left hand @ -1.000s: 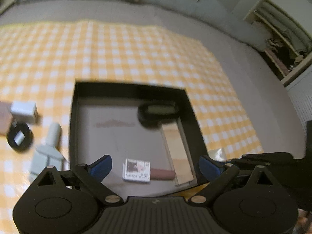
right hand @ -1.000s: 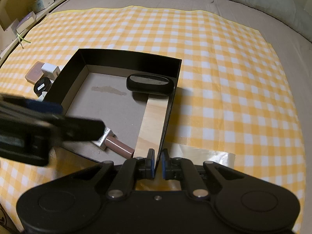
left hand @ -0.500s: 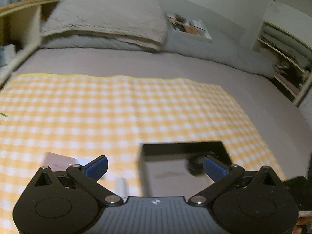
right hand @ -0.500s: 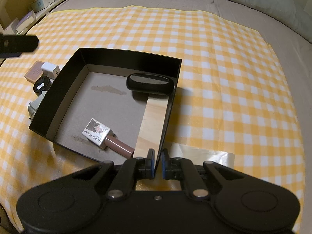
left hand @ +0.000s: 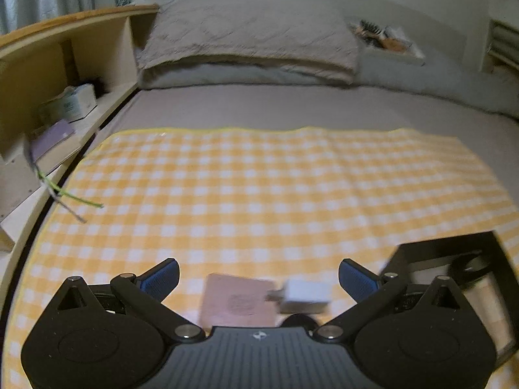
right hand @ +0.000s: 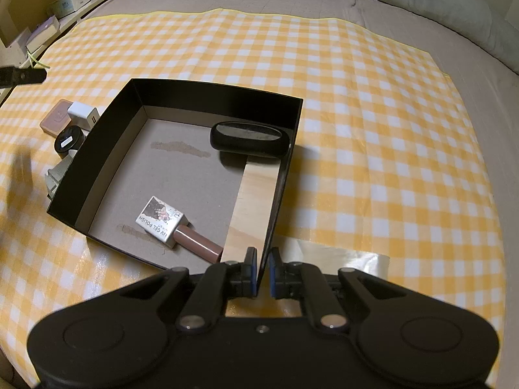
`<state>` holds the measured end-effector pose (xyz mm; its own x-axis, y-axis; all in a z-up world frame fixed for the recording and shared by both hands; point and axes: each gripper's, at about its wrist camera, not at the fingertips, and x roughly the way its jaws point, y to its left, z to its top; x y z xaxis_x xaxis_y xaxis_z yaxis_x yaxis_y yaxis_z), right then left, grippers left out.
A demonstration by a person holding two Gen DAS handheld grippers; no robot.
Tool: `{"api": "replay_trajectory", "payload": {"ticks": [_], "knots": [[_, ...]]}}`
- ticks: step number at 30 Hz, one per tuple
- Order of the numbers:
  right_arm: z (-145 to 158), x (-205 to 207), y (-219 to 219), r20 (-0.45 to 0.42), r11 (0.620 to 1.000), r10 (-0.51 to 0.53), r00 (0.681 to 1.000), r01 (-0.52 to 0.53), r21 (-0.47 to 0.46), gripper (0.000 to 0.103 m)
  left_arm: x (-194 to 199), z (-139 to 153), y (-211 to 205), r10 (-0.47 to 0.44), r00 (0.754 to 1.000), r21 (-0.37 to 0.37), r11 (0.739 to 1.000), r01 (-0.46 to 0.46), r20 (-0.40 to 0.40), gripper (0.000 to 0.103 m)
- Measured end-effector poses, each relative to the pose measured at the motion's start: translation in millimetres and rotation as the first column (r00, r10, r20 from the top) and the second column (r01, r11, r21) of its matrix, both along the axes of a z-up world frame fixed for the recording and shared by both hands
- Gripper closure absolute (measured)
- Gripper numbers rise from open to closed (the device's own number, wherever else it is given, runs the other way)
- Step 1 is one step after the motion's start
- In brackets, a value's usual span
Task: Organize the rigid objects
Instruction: 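Move the left gripper back and close it on the pink square coaster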
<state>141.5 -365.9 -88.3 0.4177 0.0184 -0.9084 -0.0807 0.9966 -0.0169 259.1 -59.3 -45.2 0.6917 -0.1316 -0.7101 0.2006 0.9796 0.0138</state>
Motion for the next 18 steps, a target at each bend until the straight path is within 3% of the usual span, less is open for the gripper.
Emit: {"api": "replay_trajectory", "payload": {"ticks": [6, 11, 18], "knots": [[0.0, 0.5, 0.1, -0.002, 1.000, 0.002, 1.000, -0.002, -0.004, 0.094, 18.2, -23.9, 17.8, 0.035, 0.998, 0.072, 0.997, -0.031, -0.053, 0.000], [0.1, 0.8, 0.1, -0.002, 1.000, 0.001, 1.000, -0.001, -0.002, 0.094, 32.0, -46.6, 21.2, 0.009, 0.992, 0.139, 0.990, 0.008, -0.125, 0.000], [-3.1, 1.3, -0.4, -0.014, 1.000, 0.004, 1.000, -0.004, 0.000, 0.094, 45.5, -71.9, 25.7, 0.043, 0.979, 0.178, 0.984, -0.007, -0.199, 0.000]]}}
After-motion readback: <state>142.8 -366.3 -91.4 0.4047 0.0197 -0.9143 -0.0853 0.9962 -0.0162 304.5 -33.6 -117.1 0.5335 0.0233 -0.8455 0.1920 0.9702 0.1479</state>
